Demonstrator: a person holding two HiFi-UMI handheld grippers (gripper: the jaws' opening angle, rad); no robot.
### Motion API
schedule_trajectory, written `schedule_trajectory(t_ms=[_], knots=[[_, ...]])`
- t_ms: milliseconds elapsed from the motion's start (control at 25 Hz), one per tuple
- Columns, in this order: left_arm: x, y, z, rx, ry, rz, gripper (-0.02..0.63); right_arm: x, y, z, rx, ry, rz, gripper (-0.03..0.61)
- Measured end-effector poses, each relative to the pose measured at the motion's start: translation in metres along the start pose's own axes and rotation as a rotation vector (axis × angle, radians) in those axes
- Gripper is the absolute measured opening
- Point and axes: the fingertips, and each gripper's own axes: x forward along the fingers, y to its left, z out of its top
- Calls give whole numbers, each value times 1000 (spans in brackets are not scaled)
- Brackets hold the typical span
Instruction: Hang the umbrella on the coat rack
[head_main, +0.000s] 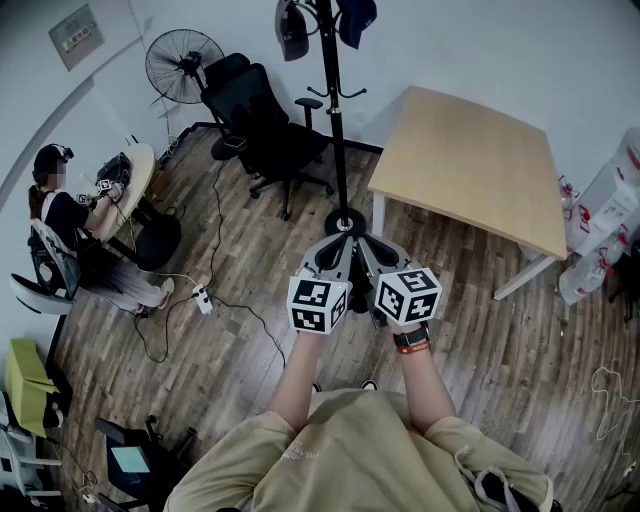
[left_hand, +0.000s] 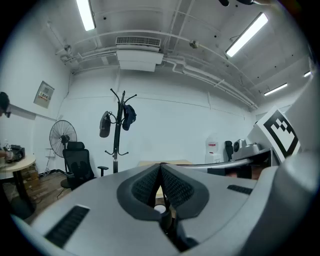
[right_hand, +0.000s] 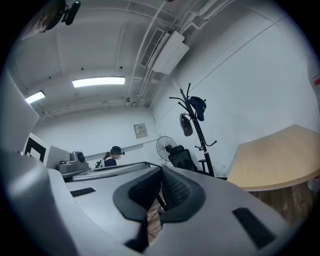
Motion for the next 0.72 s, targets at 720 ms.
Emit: schedule_trajectory(t_ms=[720], knots=[[31,-24,-31,-25,56,81,21,-13,-45,-22,70,5,61,16]])
